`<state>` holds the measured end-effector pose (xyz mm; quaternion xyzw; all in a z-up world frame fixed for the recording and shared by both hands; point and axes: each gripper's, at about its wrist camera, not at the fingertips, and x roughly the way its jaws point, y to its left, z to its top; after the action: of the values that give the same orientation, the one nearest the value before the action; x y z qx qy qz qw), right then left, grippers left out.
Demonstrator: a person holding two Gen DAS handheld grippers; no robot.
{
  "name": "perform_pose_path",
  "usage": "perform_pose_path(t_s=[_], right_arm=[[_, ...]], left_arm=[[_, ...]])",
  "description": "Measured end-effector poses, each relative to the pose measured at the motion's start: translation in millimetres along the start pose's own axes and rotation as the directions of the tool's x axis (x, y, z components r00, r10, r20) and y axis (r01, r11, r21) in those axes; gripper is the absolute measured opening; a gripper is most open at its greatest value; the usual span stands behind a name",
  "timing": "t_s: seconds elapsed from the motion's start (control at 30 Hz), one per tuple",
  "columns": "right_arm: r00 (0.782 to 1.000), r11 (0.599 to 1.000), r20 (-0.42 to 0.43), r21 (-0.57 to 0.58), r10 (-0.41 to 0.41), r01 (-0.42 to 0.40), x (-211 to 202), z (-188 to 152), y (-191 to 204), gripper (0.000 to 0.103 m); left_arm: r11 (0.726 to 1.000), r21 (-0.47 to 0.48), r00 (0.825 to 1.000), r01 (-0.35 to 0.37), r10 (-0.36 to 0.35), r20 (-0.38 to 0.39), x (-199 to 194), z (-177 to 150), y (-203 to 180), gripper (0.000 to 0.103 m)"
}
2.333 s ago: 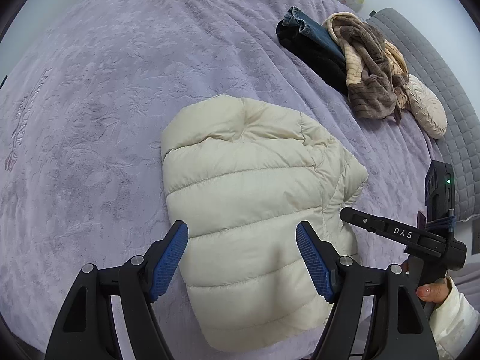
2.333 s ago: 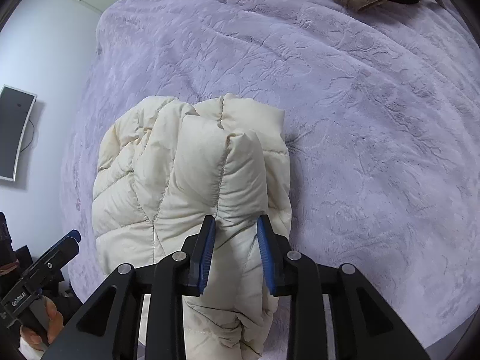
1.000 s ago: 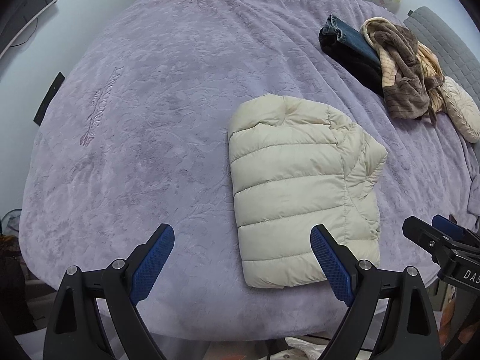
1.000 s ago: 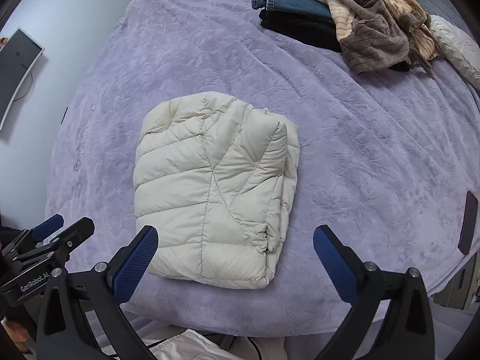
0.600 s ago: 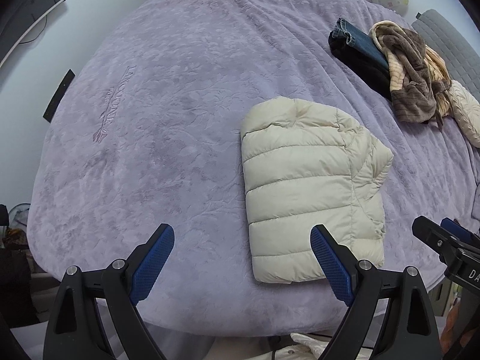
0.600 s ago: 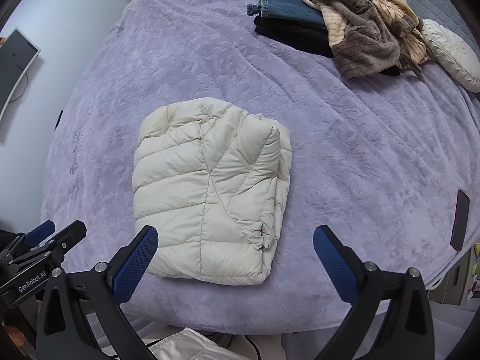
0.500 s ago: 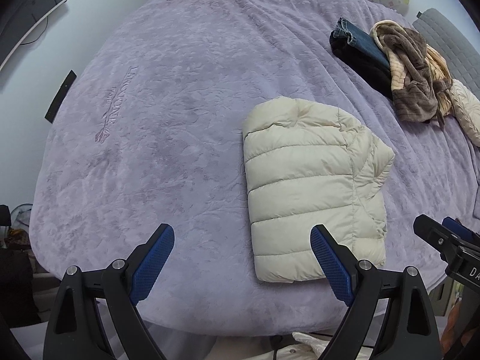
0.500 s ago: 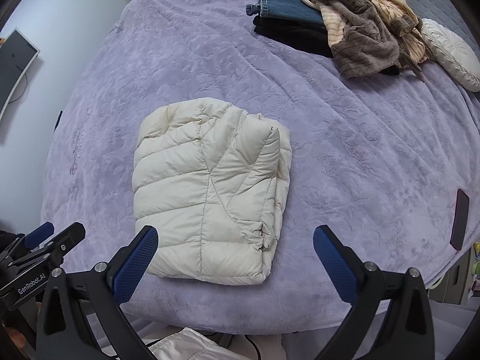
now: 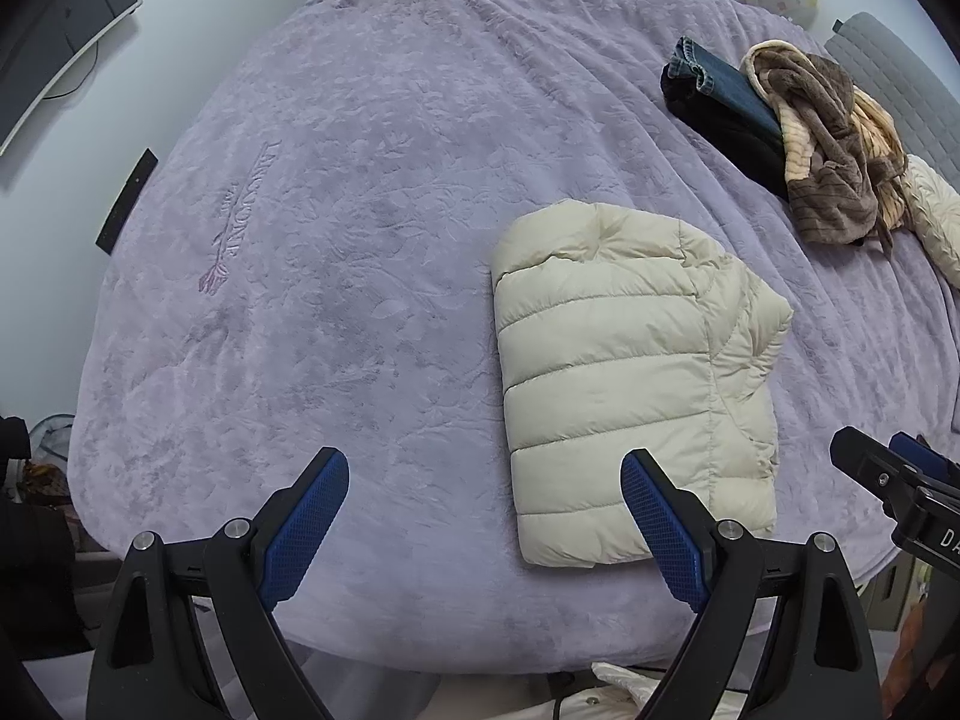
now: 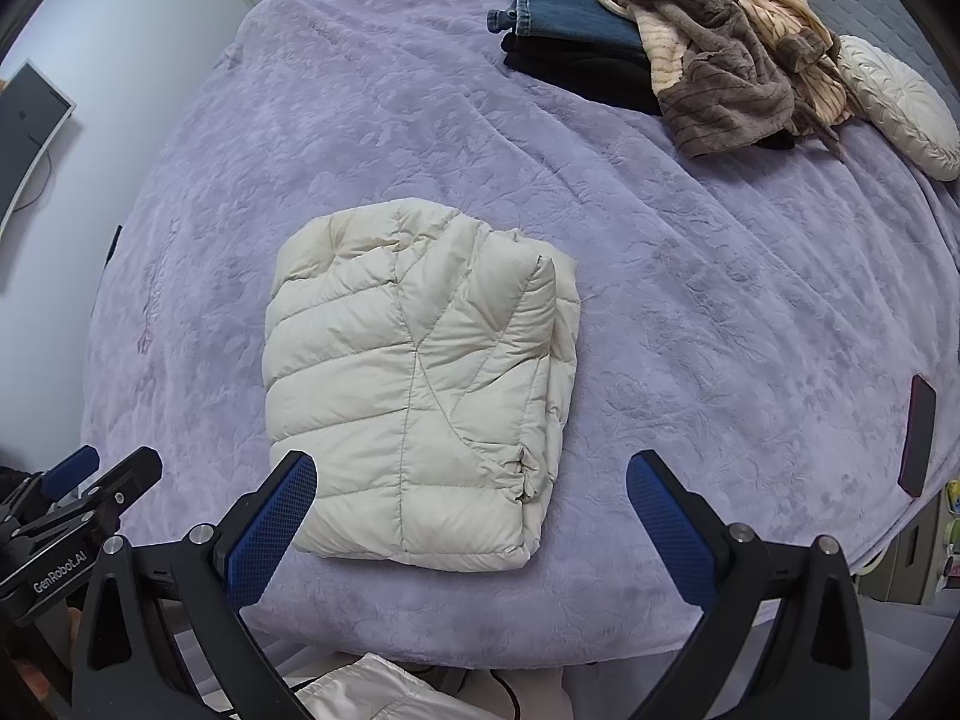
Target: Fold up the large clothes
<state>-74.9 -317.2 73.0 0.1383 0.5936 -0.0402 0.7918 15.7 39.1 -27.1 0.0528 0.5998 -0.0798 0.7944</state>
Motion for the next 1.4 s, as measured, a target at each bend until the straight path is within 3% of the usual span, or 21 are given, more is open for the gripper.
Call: perform_pose_path(t_s=[1.4], right_arm=[[1.000,1.000,-0.003,0.004,0.000,0.000,0.8,0.4,3.2,0.103]], left_arm=[[1.000,0.006,1.000,-0.007,0.007,-0.004,2.8,0.8,1.2,0.093]])
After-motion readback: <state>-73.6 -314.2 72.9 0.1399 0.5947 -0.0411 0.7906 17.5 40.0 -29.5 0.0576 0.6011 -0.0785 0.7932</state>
